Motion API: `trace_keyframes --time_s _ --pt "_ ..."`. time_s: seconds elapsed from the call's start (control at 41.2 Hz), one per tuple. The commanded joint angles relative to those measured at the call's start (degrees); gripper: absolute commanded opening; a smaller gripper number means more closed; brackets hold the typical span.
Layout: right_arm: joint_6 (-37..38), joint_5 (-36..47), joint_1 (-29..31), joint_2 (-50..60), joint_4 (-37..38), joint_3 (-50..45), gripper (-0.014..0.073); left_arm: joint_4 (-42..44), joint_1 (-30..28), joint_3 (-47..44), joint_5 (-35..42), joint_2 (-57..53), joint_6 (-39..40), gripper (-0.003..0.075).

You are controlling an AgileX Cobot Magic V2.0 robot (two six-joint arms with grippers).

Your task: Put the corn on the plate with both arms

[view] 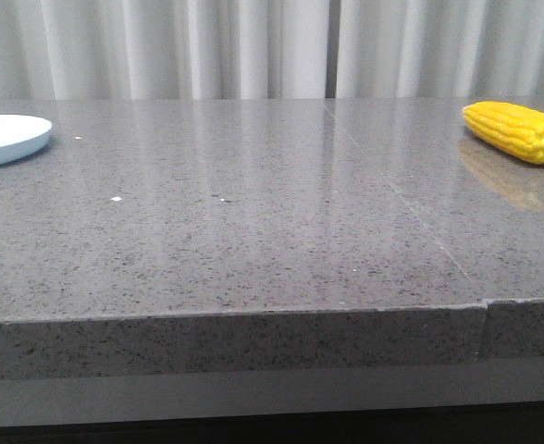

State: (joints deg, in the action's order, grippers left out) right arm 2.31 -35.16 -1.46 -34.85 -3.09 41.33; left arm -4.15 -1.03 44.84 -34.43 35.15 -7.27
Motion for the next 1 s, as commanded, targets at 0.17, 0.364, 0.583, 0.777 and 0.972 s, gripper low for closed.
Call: trace_keyframes --time_s 0.17,0.364,0.583,0.777,0.972 --pt "-0.52 3.60 0.17 -0.43 0.70 1.92 0.0490 1.78 0.48 5.45 -5.99 6.46 0.56 0.0514" --pt "-0.52 3.60 0.17 -0.43 0.70 1.92 0.0490 2.56 0.34 9.95 -11.56 16.32 0.56 0.0514" --pt "-0.52 3.60 0.17 -0.43 0.70 1.92 0.0490 1.06 -6.00 15.35 -11.01 28.64 0.56 0.0514" --pt "-0.52 3.60 0.17 -0.43 0.70 1.92 0.0490 -11.55 -12.49 21.76 -10.98 37.94 -6.24 0.0514" --pt "-0.52 3.60 0.17 -0.43 0.70 1.92 0.0490 -16.14 -16.63 27.01 -9.89 45.94 -8.85 0.0514"
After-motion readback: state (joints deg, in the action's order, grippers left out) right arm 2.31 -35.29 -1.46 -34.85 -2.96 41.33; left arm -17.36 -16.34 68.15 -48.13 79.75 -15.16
